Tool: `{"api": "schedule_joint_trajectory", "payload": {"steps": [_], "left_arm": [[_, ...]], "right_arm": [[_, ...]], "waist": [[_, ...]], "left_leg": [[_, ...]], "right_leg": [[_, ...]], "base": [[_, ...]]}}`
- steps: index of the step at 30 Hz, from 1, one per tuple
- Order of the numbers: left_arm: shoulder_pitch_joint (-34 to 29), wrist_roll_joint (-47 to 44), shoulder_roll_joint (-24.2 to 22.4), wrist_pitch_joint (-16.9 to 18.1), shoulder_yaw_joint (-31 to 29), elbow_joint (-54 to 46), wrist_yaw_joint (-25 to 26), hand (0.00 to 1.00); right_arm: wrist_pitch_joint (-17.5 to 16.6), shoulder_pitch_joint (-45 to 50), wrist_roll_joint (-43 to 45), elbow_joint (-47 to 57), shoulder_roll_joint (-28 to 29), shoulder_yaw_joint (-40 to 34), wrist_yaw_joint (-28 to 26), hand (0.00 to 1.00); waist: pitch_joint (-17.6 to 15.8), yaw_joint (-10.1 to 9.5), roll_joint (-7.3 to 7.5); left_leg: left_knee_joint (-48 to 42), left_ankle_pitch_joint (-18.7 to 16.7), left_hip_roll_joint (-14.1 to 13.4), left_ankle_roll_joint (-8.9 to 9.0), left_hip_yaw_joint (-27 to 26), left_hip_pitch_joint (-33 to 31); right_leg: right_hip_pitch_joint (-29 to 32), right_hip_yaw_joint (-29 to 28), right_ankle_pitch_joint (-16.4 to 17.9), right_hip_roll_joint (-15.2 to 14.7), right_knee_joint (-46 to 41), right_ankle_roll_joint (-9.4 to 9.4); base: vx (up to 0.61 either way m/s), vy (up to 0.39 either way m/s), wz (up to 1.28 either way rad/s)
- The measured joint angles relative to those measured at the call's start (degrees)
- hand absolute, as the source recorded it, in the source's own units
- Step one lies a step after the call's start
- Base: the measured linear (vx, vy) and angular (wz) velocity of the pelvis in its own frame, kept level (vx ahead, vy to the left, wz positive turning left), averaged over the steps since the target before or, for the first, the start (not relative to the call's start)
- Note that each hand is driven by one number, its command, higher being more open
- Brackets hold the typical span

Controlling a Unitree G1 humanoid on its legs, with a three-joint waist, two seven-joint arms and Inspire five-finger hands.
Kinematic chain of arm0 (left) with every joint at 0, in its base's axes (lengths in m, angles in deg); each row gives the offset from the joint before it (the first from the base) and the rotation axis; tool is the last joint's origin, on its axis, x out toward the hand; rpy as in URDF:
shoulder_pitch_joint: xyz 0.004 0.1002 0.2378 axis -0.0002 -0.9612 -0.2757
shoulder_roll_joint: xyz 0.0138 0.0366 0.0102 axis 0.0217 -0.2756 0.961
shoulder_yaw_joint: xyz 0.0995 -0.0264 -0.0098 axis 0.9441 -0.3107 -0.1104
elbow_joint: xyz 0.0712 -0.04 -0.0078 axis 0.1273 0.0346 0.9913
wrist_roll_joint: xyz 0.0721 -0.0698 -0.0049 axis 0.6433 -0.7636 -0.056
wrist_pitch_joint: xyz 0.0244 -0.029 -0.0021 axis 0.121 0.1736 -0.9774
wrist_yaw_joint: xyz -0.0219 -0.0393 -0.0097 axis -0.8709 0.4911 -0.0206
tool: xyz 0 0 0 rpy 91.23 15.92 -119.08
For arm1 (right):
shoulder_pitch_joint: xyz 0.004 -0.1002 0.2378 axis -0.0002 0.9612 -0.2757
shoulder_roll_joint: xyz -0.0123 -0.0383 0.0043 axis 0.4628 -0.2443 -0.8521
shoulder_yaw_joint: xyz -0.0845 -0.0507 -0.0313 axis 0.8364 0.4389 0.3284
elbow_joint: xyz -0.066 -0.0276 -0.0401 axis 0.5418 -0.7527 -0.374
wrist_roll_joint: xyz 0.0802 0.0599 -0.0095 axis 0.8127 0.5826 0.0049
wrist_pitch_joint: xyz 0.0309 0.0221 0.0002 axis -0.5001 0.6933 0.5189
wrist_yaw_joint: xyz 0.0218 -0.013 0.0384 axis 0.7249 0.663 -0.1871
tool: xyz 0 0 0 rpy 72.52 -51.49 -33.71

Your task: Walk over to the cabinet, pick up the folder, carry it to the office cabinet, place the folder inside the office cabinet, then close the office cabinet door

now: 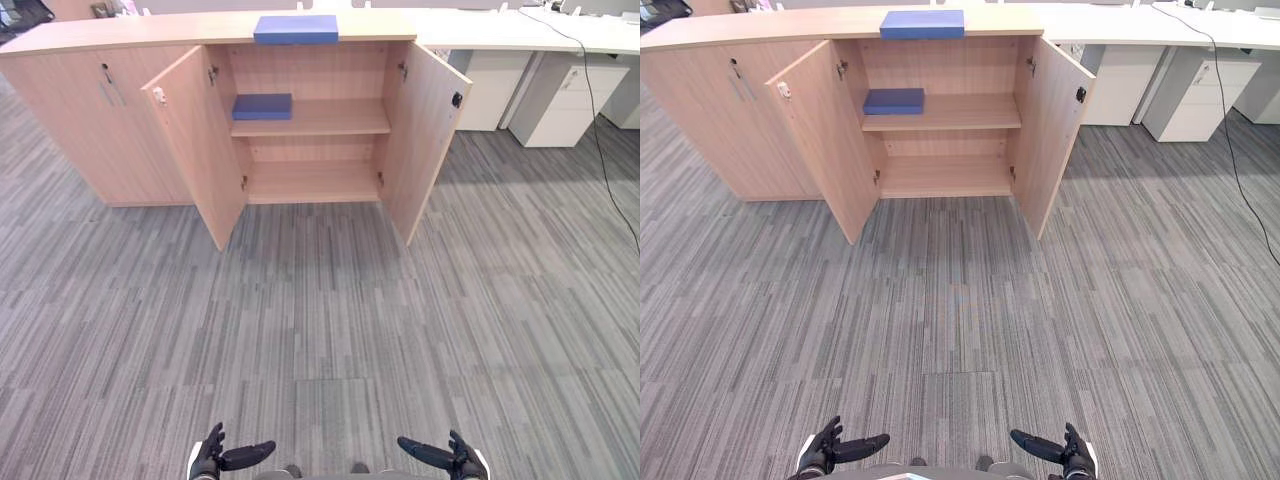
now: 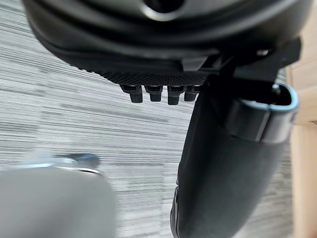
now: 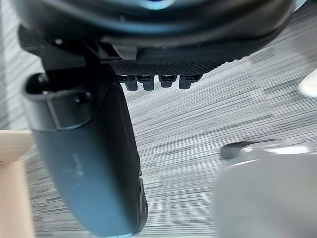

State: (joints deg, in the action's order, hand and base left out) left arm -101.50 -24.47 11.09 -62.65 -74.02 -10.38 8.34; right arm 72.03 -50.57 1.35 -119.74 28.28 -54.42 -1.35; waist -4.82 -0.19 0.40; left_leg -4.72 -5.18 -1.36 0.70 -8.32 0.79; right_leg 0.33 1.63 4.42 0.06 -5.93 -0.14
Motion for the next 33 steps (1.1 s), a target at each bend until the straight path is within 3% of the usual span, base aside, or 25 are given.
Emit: {"api": "schedule_joint_trajectory", "payload": {"steps": [7, 14, 17, 19, 21, 22, 23, 24, 25, 27, 28, 29, 30, 31, 32, 33], "left_arm": [[0.76, -1.06, 0.01, 2.13, -1.70, -6.93, -0.09, 1.00], [0.77, -4.20, -0.82, 2.53, -2.24, -8.52, 0.42, 1.00], [0.00, -5.62, -2.28, 2.53, -2.28, -11.48, 0.50, 1.00], [0.12, -6.64, -1.81, 2.52, -2.11, -11.82, 1.18, 1.00], [0.33, -6.65, -1.03, 2.51, -2.08, -11.93, 2.34, 1.00], [1.09, -6.68, -0.31, 2.52, -2.07, -11.96, 2.77, 1.00], [1.68, -6.69, 0.06, 2.52, -2.07, -11.95, 2.84, 1.00], [3.05, -6.71, 0.26, 2.61, -2.12, -11.97, 2.90, 1.00], [4.29, -6.72, 0.60, 2.66, -2.06, -11.91, 2.97, 1.00], [5.24, -6.70, 0.83, 2.69, -1.74, -11.70, 2.98, 1.00], [5.41, -6.65, 0.78, 2.73, -1.67, -10.71, 3.01, 1.00], [5.56, -6.65, 0.43, 2.78, -1.69, -10.33, 3.00, 1.00], [6.02, -6.58, -0.22, 2.77, -1.51, -9.35, 2.72, 1.00], [6.06, -6.56, -0.53, 2.69, -1.47, -9.03, 2.54, 1.00], [5.77, -6.55, -1.40, 2.65, -1.67, -8.77, 2.51, 1.00], [4.71, -6.55, -2.59, 2.79, -2.21, -8.87, 2.47, 1.00]], "right_arm": [[-0.55, -2.86, -2.50, 3.81, -0.03, -1.13, -1.08, 1.00], [-0.71, -5.24, -4.21, 4.91, -0.26, -0.05, -1.27, 1.00], [-0.60, -4.99, -4.19, 4.83, -0.81, -0.03, -0.95, 1.00], [-0.59, -5.01, -4.03, 4.97, -0.76, 0.86, -0.91, 1.00], [-0.55, -4.75, -4.00, 4.98, -0.77, 1.97, -0.93, 1.00], [-0.56, -5.24, -3.99, 5.00, -0.78, 2.52, -0.95, 1.00], [-0.57, -5.53, -3.99, 5.00, -0.79, 2.59, -0.95, 1.00], [-0.57, -6.38, -3.95, 4.99, -1.14, 2.59, -0.94, 1.00], [-0.60, -7.29, -3.93, 5.08, -1.71, 2.60, -0.87, 1.00], [-0.67, -7.14, -3.92, 6.01, -2.06, 2.59, -0.38, 1.00], [-0.72, -6.67, -3.92, 6.29, -2.15, 2.58, 0.04, 1.00], [-0.67, -6.81, -3.92, 6.19, -2.18, 2.57, 0.14, 1.00], [-0.70, -8.03, -3.92, 6.25, -2.13, 2.56, 0.20, 1.00], [-0.73, -8.28, -3.94, 6.28, -2.05, 2.59, 0.06, 1.00], [-0.71, -8.32, -3.95, 6.31, -2.11, 2.77, -0.12, 1.00], [-0.75, -8.36, -3.94, 6.33, -2.30, 3.75, -0.07, 1.00]], "waist": [[-1.66, 0.92, 0.29], [-3.65, 0.35, -0.15], [-3.98, -0.43, -0.19], [-5.31, 0.22, -0.14], [-6.53, 0.53, -0.65], [-7.47, 1.06, -0.75], [-7.91, 1.39, -1.05], [-8.87, 1.94, -1.30], [-10.10, 2.60, -2.47], [-10.26, 3.05, -1.90], [-10.43, 3.78, -1.85], [-10.79, 4.11, -2.30], [-11.48, 4.29, -3.47], [-11.50, 4.30, -3.44], [-11.68, 4.27, -3.49], [-12.37, 3.93, -3.82]], "left_leg": [[1.08, -0.69, 0.82, 0.54, -1.54, 1.34], [-7.92, -7.66, 0.31, -1.04, -2.58, -3.42], [-12.13, -12.04, 1.30, -2.35, -2.49, -5.23], [-11.99, -13.10, 2.77, -4.27, -0.58, -2.34], [-10.96, -13.97, 2.81, -4.75, 0.80, 0.65], [-9.37, -14.13, 2.35, -4.73, 2.27, 2.53], [-8.61, -14.15, 1.90, -4.69, 3.15, 3.29], [-6.30, -14.03, 0.52, -4.43, 4.88, 5.15], [-3.55, -13.90, -0.93, -3.33, 6.46, 7.45], [-1.62, -14.22, -1.69, -1.02, 7.66, 9.96], [-2.62, -15.88, -2.69, 1.93, 8.49, 12.47], [-4.36, -16.16, -3.38, 2.97, 8.55, 12.84], [-10.85, -14.42, -4.99, 7.10, 7.28, 11.06], [-16.45, -12.34, -5.37, 9.59, 6.07, 9.10], [-26.91, -6.70, -6.40, 9.88, 4.55, 5.51], [-41.70, 2.24, -8.96, 10.11, 3.00, 0.37]], "right_leg": [[-1.34, -0.36, -0.58, -0.91, 2.33, -1.01], [0.14, -1.15, 1.22, -1.24, 1.24, -3.03], [6.60, -0.26, 7.98, -3.04, -13.32, -5.66], [16.07, 3.81, 10.36, -6.06, -35.00, -5.41], [18.95, 7.12, 11.81, -6.61, -35.40, -3.71], [20.71, 9.46, 11.78, -6.42, -31.56, -3.45], [21.83, 10.39, 11.48, -6.04, -28.94, -3.22], [23.96, 12.30, 8.99, -4.88, -22.07, -2.90], [25.65, 13.89, 4.36, -3.77, -14.22, -2.73], [27.65, 14.16, -1.91, -3.36, -7.02, -2.15], [28.04, 12.73, -11.71, -3.48, -6.85, 0.41], [28.29, 13.19, -12.96, -3.53, -9.84, 2.12], [28.37, 14.23, -7.75, -3.24, -15.65, 3.30], [27.83, 14.38, -5.74, -3.29, -17.45, 3.36], [24.99, 14.44, -2.86, -3.01, -17.75, 3.31], [18.87, 14.39, -0.80, -1.65, -15.41, 3.83]], "base": [[0.07, 0.050, -0.07], [0.04, 0.064, -0.10], [0.08, 0.121, 0.05], [0.18, 0.127, 0.29], [0.32, 0.073, 0.43], [0.37, 0.029, 0.54], [0.53, -0.037, 0.72], [0.60, -0.078, 0.77], [0.63, -0.098, 0.83], [0.56, -0.131, 0.69], [0.68, -0.191, 0.63], [0.82, -0.240, 0.53], [0.55, -0.184, 0.20], [0.54, -0.201, 0.15], [0.59, -0.235, 0.09], [0.87, -0.293, -0.02]]}}
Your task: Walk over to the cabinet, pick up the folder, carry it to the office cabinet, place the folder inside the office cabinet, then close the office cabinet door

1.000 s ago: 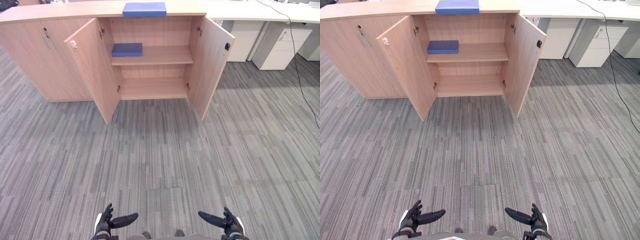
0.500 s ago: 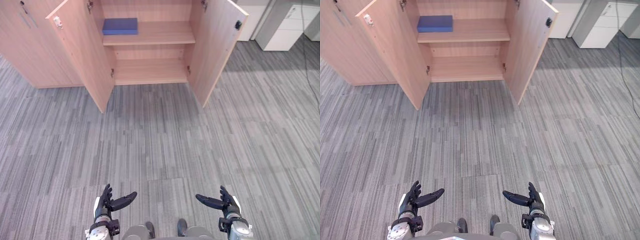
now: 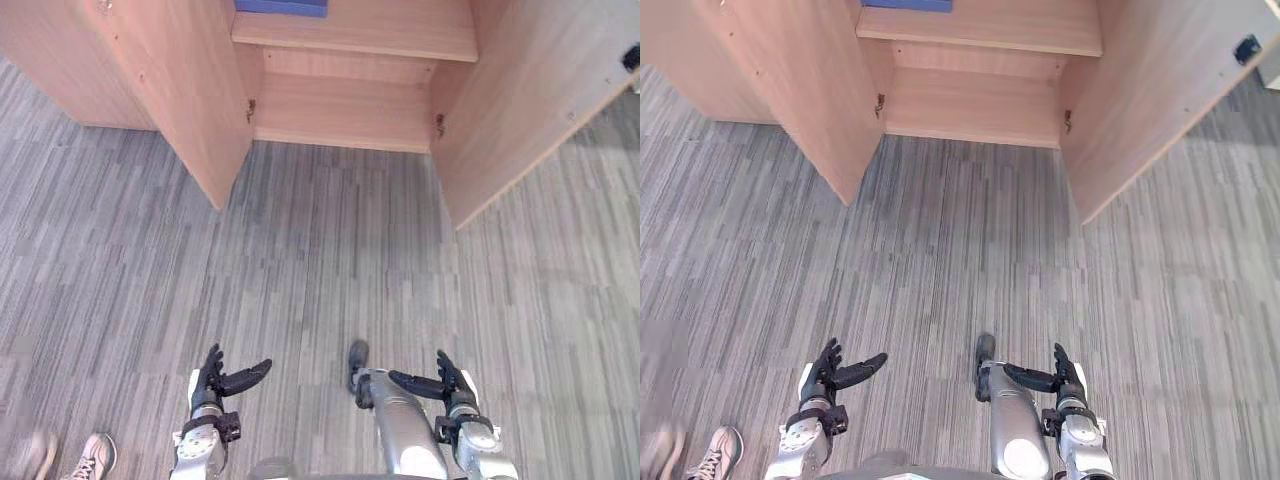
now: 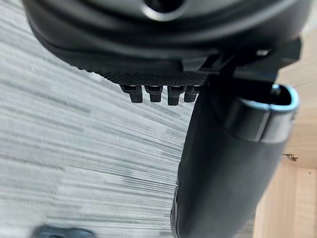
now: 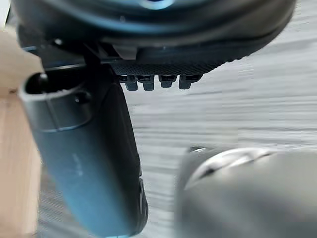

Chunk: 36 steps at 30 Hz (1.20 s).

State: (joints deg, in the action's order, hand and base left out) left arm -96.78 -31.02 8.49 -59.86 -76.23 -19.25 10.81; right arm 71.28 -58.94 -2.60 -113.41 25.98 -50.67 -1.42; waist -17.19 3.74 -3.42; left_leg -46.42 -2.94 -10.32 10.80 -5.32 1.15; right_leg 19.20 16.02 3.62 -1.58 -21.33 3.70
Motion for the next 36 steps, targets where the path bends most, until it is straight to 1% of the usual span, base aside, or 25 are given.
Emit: {"api": "schedule_joint_trajectory", "payload": {"steps": [1, 3, 5, 6, 8, 9, 10, 11, 13, 14, 16, 17, 19, 20, 21, 23, 24, 25, 26, 28, 29, 30, 31, 34, 36], "left_arm": [[-0.58, 0.03, -0.10, 0.07, 0.00, -0.14, -0.26, 1.00], [-0.41, 0.02, -0.05, 0.04, 0.12, -0.80, -0.66, 1.00], [-0.55, 0.03, -0.04, 0.04, 0.17, -1.51, -1.13, 1.00], [-0.54, 0.04, -0.01, 0.04, 0.17, -1.63, -1.17, 1.00], [-0.80, 0.12, -0.09, -0.01, 0.13, -1.84, -1.06, 1.00], [-1.39, 0.12, -0.12, 0.00, 0.12, -2.19, -0.97, 1.00], [-1.47, 0.16, -0.10, -0.09, 0.10, -2.18, -0.78, 1.00], [-1.38, 0.14, 0.10, -0.11, 0.03, -2.14, -0.66, 1.00], [0.20, 0.64, 0.11, -0.11, 0.03, -2.85, -0.86, 1.00], [0.04, 0.64, 0.11, -0.13, 0.03, -2.79, -0.85, 1.00], [-0.84, 0.70, 0.33, -0.15, 0.07, -2.65, -0.83, 1.00], [-0.59, 1.22, 0.88, -0.25, 0.29, -2.37, -0.68, 1.00], [-0.44, 1.22, 1.51, 0.06, 0.29, -2.41, -0.60, 1.00], [-0.30, 1.22, 1.55, 0.04, 0.29, -2.31, -0.58, 1.00], [0.18, 1.21, 1.92, -0.07, 0.22, -1.94, -0.55, 1.00], [0.55, 1.19, 2.29, -0.05, 0.11, -1.62, -0.55, 1.00], [0.44, 1.20, 2.73, -0.04, 0.17, -1.42, -0.58, 1.00], [-0.06, 1.26, 3.37, -0.03, 0.26, -0.96, -0.76, 1.00], [1.01, 1.41, 1.79, -0.42, -0.02, 0.59, -0.61, 1.00], [0.36, 2.32, -1.08, -0.70, 0.25, 0.91, -0.88, 1.00], [0.36, 2.37, -1.86, -0.71, 0.23, 0.79, -0.90, 1.00], [0.09, 2.34, -2.86, -0.76, 0.23, 0.03, -0.93, 1.00], [-0.83, 2.35, -3.17, -0.74, 0.59, -1.37, -0.96, 1.00], [-1.38, 2.39, -3.75, -0.77, 1.51, -4.41, -1.13, 1.00], [-1.29, 2.39, -3.60, -0.52, 1.62, -6.70, -1.05, 1.00]], "right_arm": [[-0.07, -0.36, 0.15, 0.03, 0.39, 0.17, 0.06, 1.00], [-0.41, -0.65, 0.77, 2.10, 1.26, 0.06, 0.50, 1.00], [-0.98, -0.83, 0.99, 3.48, 1.20, 0.05, 0.49, 1.00], [-1.40, -1.14, 1.01, 3.91, 0.92, 0.04, 0.49, 1.00], [-1.40, -2.34, 1.01, 3.02, 0.92, -0.69, 0.82, 1.00], [-1.38, -2.90, 1.01, 1.76, 0.87, -0.75, 1.15, 1.00], [-1.34, -2.80, 0.97, 0.75, 0.90, -0.65, 1.35, 1.00], [-1.33, -2.86, 0.96, 0.09, 1.19, -0.59, 1.28, 1.00], [-1.02, -2.40, 0.87, -1.04, 1.83, -1.50, 1.03, 1.00], [-0.90, -2.26, 0.87, -1.54, 2.24, -1.96, 1.05, 1.00], [-0.80, -1.30, 0.66, -1.92, 2.92, -2.18, 0.88, 1.00], [-0.72, -0.64, 0.42, -1.99, 3.20, -2.03, 0.78, 1.00], [-0.66, -0.28, 0.38, -1.99, 3.33, -0.74, 0.69, 1.00], [-0.65, -0.32, 0.38, -2.04, 3.33, -0.48, 0.67, 1.00], [-0.62, -0.34, 0.29, -2.09, 3.46, -0.07, 0.35, 1.00], [-0.64, -0.20, 0.14, -2.09, 3.50, -0.12, 0.27, 1.00], [-0.69, 1.36, 0.11, -2.02, 3.45, -0.18, 0.30, 1.00], [-0.73, 3.54, 0.02, -2.14, 3.55, -0.22, 0.33, 1.00], [-0.57, 2.91, -0.01, -3.45, 2.65, -0.39, 0.37, 1.00], [0.20, 3.75, 0.02, -3.01, 2.10, -1.40, 0.76, 1.00], [0.20, 4.25, 0.02, -2.23, 2.12, -1.47, 0.85, 1.00], [0.24, 4.53, 0.29, -1.81, 2.38, -1.46, 1.04, 1.00], [0.13, 5.03, 0.67, -1.02, 3.18, -1.74, 1.02, 1.00], [-0.22, 4.99, 1.01, 0.72, 3.57, -3.15, 1.03, 1.00], [-0.21, 4.05, 1.00, 0.37, 3.42, -4.15, 1.03, 1.00]], "waist": [[-0.51, -0.67, 0.11], [-1.30, -2.76, 1.71], [-1.43, -3.74, 2.28], [-1.43, -4.48, 2.53], [-1.47, -4.83, 2.60], [-1.33, -5.40, 2.37], [-0.78, -6.13, 2.72], [-0.29, -6.01, 3.54], [0.69, -4.77, 5.26], [0.74, -4.60, 5.69], [0.70, -4.04, 5.90], [0.72, -3.34, 5.91], [0.96, -2.29, 5.43], [0.92, -2.12, 5.39], [0.90, -1.47, 5.33], [0.99, -1.14, 5.30], [1.63, -0.86, 5.86], [3.15, -1.06, 8.32], [2.84, -1.45, 6.31], [3.58, -1.22, 4.86], [3.47, -1.12, 4.37], [3.66, -1.44, 3.88], [3.81, -1.73, 3.92], [4.09, -2.82, 3.67], [4.37, -2.99, 3.21]], "left_leg": [[-12.38, -3.84, -2.15, -2.95, -1.65, -5.42], [-16.80, -9.16, -2.85, -5.80, -6.52, -14.44], [-8.95, -11.35, -2.02, -8.02, -9.54, -19.67], [2.40, -11.59, 0.20, -8.26, -9.28, -22.30], [23.72, -6.99, 4.01, -7.01, -5.90, -23.52], [32.56, -0.39, 4.98, -6.10, -3.48, -23.60], [32.02, 6.74, 5.73, -8.07, -2.92, -22.86], [31.90, 7.51, 6.71, -11.54, -2.93, -22.66], [27.93, 3.01, 8.98, -14.31, -4.22, -21.62], [27.24, 1.27, 9.53, -14.48, -4.86, -19.78], [28.51, -3.65, 10.47, -14.85, -5.61, -11.39], [30.67, -5.56, 11.31, -15.50, -5.31, -5.02], [35.21, -5.71, 10.99, -15.59, -4.93, 2.04], [35.78, -5.72, 10.78, -15.58, -4.87, 2.90], [36.67, -5.73, 9.84, -15.55, -4.64, 5.12], [36.55, -6.16, 8.21, -14.79, -4.00, 7.32], [35.77, -7.99, 7.95, -11.76, -2.76, 8.46], [34.09, -11.04, 9.13, -8.59, -1.68, 9.35], [32.63, -12.37, 7.31, -7.57, -1.44, 9.76], [19.09, -10.83, 4.70, -4.72, -1.55, 4.76], [13.47, -9.60, 3.51, -3.43, -1.73, 2.43], [4.34, -10.25, 0.32, -2.75, -2.69, -1.85], [1.78, -11.46, -1.63, -3.53, -4.33, -3.94], [13.27, -12.78, -1.25, -4.72, -6.17, -5.10], [24.22, -11.16, 0.00, -5.21, -5.31, -4.92]], "right_leg": [[-5.99, -0.52, 1.17, 1.64, 3.28, 0.70], [-14.49, -2.71, 2.41, 2.16, 9.36, 0.62], [-19.58, -4.42, 2.75, 2.07, 13.76, 0.22], [-22.55, -5.99, 3.64, 1.44, 15.83, -0.69], [-26.89, -8.12, 5.57, 0.17, 17.79, -2.32], [-29.70, -9.92, 7.08, -0.28, 19.00, -3.44], [-31.40, -12.03, 7.96, -0.77, 19.39, -4.46], [-31.50, -12.36, 8.06, -1.91, 18.70, -4.64], [-27.77, -14.43, 7.78, -5.51, 6.97, -5.48], [-26.81, -14.86, 7.12, -6.05, 1.39, -6.58], [-20.31, -15.31, 1.40, -8.20, -20.65, -14.11], [-14.77, -13.73, 4.05, -9.66, -35.10, -10.23], [-7.95, -8.84, 8.54, -9.55, -36.99, -6.67], [-7.23, -8.05, 9.22, -9.36, -35.85, -6.33], [-4.68, -5.52, 11.11, -8.25, -29.39, -5.71], [-2.08, -4.50, 10.60, -5.30, -14.40, -5.86], [-2.54, -6.01, 4.04, -3.00, -0.04, -5.59], [-2.33, -9.06, -10.03, -3.74, 7.08, -2.62], [-1.74, -7.93, -7.58, -2.69, 2.87, -2.34], [-3.70, -6.52, -1.61, -2.47, 1.05, -1.86], [-4.99, -6.11, -0.64, -2.10, 1.65, -1.55], [-7.76, -5.26, -0.03, -1.22, 3.25, -0.88], [-10.70, -4.73, 0.14, -0.51, 5.48, -0.62], [-14.82, -5.44, -0.01, -0.51, 9.16, -0.84], [-15.78, -6.40, -0.24, -0.52, 10.33, -1.21]], "base": [[0.85, -0.258, -0.22], [0.72, -0.148, -0.37], [0.62, -0.063, -0.43], [0.61, 0.017, -0.63], [0.64, 0.089, -0.70], [0.68, 0.218, -0.92], [0.69, 0.242, -0.87], [0.69, 0.267, -0.38], [0.75, 0.289, 0.06], [0.66, 0.248, -0.17], [0.60, 0.199, -0.22], [0.57, 0.147, -0.01], [0.56, 0.050, 0.10], [0.48, -0.012, 0.16], [0.48, -0.106, 0.26], [0.53, -0.159, 0.37], [0.52, -0.193, 0.60], [0.53, -0.214, 0.54], [0.49, -0.187, 0.40], [0.45, -0.190, 0.30], [0.42, -0.202, 0.33], [0.45, -0.184, 0.19], [0.43, -0.158, 0.07], [0.32, -0.047, -0.13], [0.18, 0.052, -0.25]]}}
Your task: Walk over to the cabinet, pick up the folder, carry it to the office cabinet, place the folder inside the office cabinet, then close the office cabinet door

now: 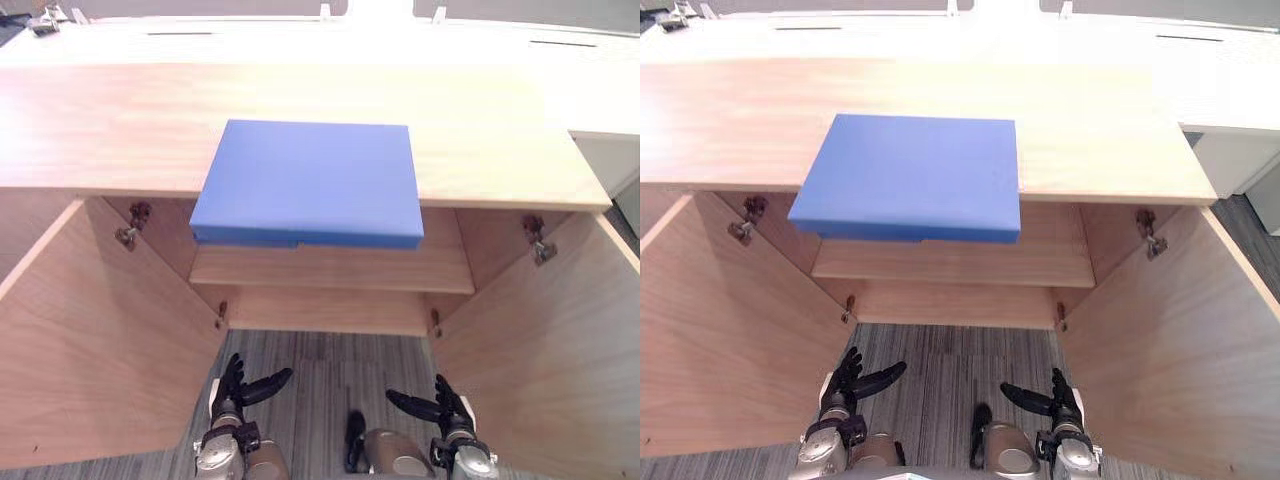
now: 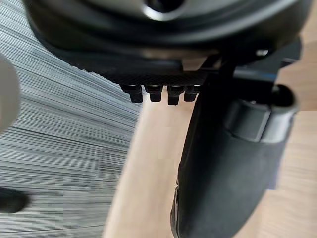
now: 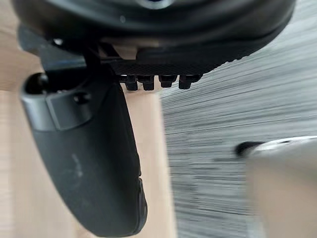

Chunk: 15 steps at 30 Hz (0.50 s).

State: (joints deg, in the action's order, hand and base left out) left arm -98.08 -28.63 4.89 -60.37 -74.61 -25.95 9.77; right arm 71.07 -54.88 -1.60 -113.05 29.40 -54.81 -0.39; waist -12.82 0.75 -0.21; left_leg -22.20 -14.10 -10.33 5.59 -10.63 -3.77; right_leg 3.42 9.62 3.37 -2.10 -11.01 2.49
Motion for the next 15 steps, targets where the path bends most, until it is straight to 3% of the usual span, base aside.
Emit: {"api": "schedule_joint_trajectory", "payload": {"steps": [1, 2, 3, 7, 10, 15], "left_arm": [[0.07, 0.01, 0.15, 0.06, 0.00, -1.01, 0.06, 1.00], [0.14, 0.03, 0.18, 0.08, 0.25, -1.96, 0.06, 1.00], [-0.14, 0.51, 0.94, 0.04, 0.67, -3.41, 0.09, 1.00], [-3.57, 4.20, 3.79, 0.49, 1.18, -15.62, 0.20, 1.00], [-6.79, 7.03, 6.37, 1.12, 0.38, -25.71, 0.59, 1.00], [-12.07, 13.63, 6.92, 4.17, -1.62, -40.63, 4.27, 1.00]], "right_arm": [[0.02, -0.38, 0.00, -0.14, -0.04, -0.47, 0.02, 1.00], [0.00, -0.21, -0.03, -0.32, -0.54, -0.77, 0.01, 1.00], [0.14, -0.03, -0.04, -1.26, -0.47, -0.85, 0.00, 1.00], [0.12, 2.14, -0.11, -1.51, -0.51, -0.88, -0.21, 1.00], [0.11, 2.47, -0.16, -3.04, -0.51, -0.85, -0.34, 1.00], [-0.56, 2.71, -1.22, -3.09, -0.73, 0.07, -0.65, 1.00]], "waist": [[0.23, 0.02, -0.40], [0.88, 0.28, -1.49], [1.48, 0.20, -1.11], [1.88, 0.15, -1.00], [2.23, 0.10, -1.14], [2.93, -0.71, -1.47]], "left_leg": [[4.47, 2.84, 0.42, -0.05, 0.20, 0.08], [9.24, 8.91, 0.78, -0.49, 0.23, 0.23], [11.08, 9.19, 1.55, -0.89, -0.25, 1.61], [15.42, 10.11, 4.54, -2.13, -0.82, 5.05], [16.34, 10.26, 5.52, -2.37, -0.26, 6.40], [17.58, 10.63, 5.96, -2.94, 0.07, 8.09]], "right_leg": [[-0.04, -0.30, -0.10, 0.03, 0.34, -0.22], [-0.41, -0.60, -0.11, 0.54, 1.04, -1.16], [-0.88, -1.68, -0.63, 0.03, 2.17, -2.45], [-4.14, -1.94, -1.64, -2.24, 6.08, -4.11], [-5.63, -1.46, -1.62, -2.79, 6.72, -4.78], [-6.79, -1.42, -1.68, -2.95, 6.89, -4.88]], "base": [[0.18, 0.123, -0.25], [0.20, 0.181, -0.24], [0.15, 0.165, -0.15], [0.08, 0.159, -0.01], [0.02, 0.053, 0.10], [-0.04, 0.009, 0.02]]}}
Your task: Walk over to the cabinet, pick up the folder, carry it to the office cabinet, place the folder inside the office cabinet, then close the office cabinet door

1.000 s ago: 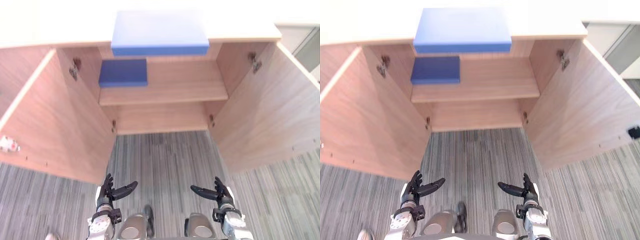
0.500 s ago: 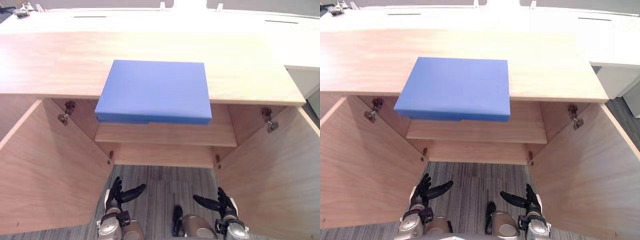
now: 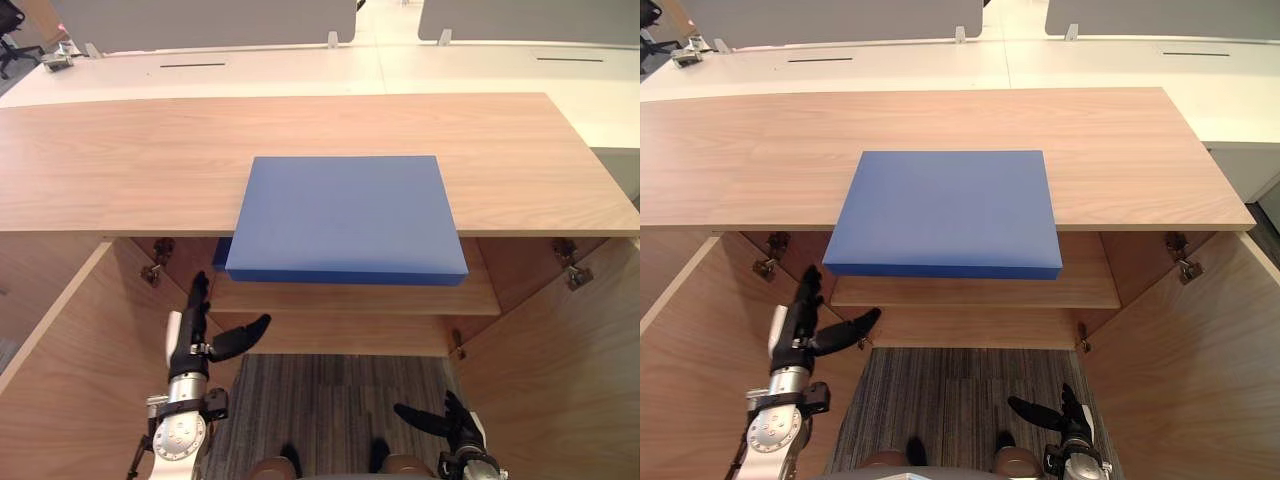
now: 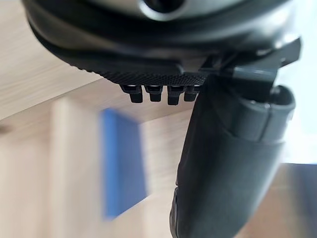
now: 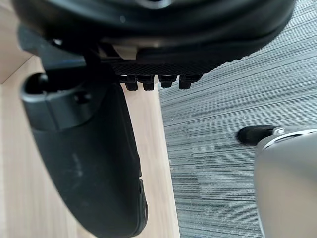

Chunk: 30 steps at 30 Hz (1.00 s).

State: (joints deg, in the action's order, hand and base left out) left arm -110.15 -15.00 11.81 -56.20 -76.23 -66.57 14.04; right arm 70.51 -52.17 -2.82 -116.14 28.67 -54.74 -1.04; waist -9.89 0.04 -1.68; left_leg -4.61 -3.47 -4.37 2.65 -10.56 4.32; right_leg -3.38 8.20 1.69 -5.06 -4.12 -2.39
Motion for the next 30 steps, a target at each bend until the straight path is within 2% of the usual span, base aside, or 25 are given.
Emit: {"api": "schedule_joint_trajectory", "payload": {"steps": [3, 7, 12, 17, 20, 27, 30], "left_arm": [[-1.58, 3.62, 0.05, 1.48, 0.07, -6.41, 1.74, 1.00], [-2.86, 7.78, 0.96, 3.18, 0.26, -14.48, 3.35, 1.00], [-1.54, 15.71, 9.91, 5.65, 1.59, -21.36, 5.07, 1.00], [3.20, 26.44, 16.63, 6.36, 7.76, -21.32, 5.83, 1.00], [4.94, 29.42, 18.72, 6.37, 10.71, -20.96, 5.68, 1.00], [10.84, 34.82, 21.67, 6.12, 17.11, -16.51, 4.00, 1.00], [11.84, 38.99, 22.10, 4.80, 17.99, -12.93, 3.27, 1.00]], "right_arm": [[-0.55, 0.55, -1.68, -0.46, -0.93, 1.17, -0.09, 1.00], [-0.71, 0.62, -2.78, -1.78, -1.64, 1.94, -0.08, 1.00], [-0.79, 1.77, -3.88, -2.83, -2.66, 4.15, 0.02, 1.00], [-1.67, 1.52, -4.11, -3.63, -3.22, 6.33, -0.21, 1.00], [-1.67, 1.56, -4.39, -3.63, -3.22, 6.40, -0.50, 1.00], [-1.67, 1.60, -4.38, -3.62, -3.32, 6.59, -0.76, 1.00], [-1.66, 1.58, -4.38, -3.62, -3.35, 6.80, -0.86, 1.00]], "waist": [[1.20, -0.51, -0.56], [1.62, -0.71, -0.59], [3.12, -0.50, -0.44], [4.04, 0.24, -0.17], [4.11, 0.93, -0.02], [4.20, 1.59, 0.12], [4.28, 2.41, 0.18]], "left_leg": [[-0.14, -0.03, -0.06, -0.08, 0.28, 0.35], [-0.79, -0.26, -0.34, -0.08, 0.49, 1.21], [-1.15, -1.10, -0.74, 0.35, 0.49, 1.67], [-0.93, -0.89, -0.72, 0.06, 0.28, 1.79], [-0.55, -0.88, -0.67, 0.04, -0.15, 1.99], [0.90, -0.89, -0.70, 0.04, -2.42, 2.68], [1.91, -0.81, -0.59, -0.07, -3.01, 3.02]], "right_leg": [[-0.56, 0.01, -0.06, 0.11, 0.18, -0.10], [-2.02, 0.00, -0.36, 0.41, 1.05, -0.28], [-2.89, -0.16, -0.54, 0.83, 1.96, -0.20], [-3.67, -0.35, -1.37, 1.05, 3.28, -0.15], [-3.58, -0.77, -1.48, 1.18, 3.50, -0.18], [-2.39, -2.99, -1.58, 1.54, 3.60, -0.18], [-1.87, -3.66, -1.71, 1.67, 3.72, -0.15]], "base": [[-0.07, -0.012, 0.02], [-0.05, -0.016, 0.01], [-0.03, -0.008, -0.01], [0.01, 0.002, -0.02], [0.02, 0.002, -0.07], [0.02, 0.008, -0.17], [0.03, 0.004, -0.15]]}}
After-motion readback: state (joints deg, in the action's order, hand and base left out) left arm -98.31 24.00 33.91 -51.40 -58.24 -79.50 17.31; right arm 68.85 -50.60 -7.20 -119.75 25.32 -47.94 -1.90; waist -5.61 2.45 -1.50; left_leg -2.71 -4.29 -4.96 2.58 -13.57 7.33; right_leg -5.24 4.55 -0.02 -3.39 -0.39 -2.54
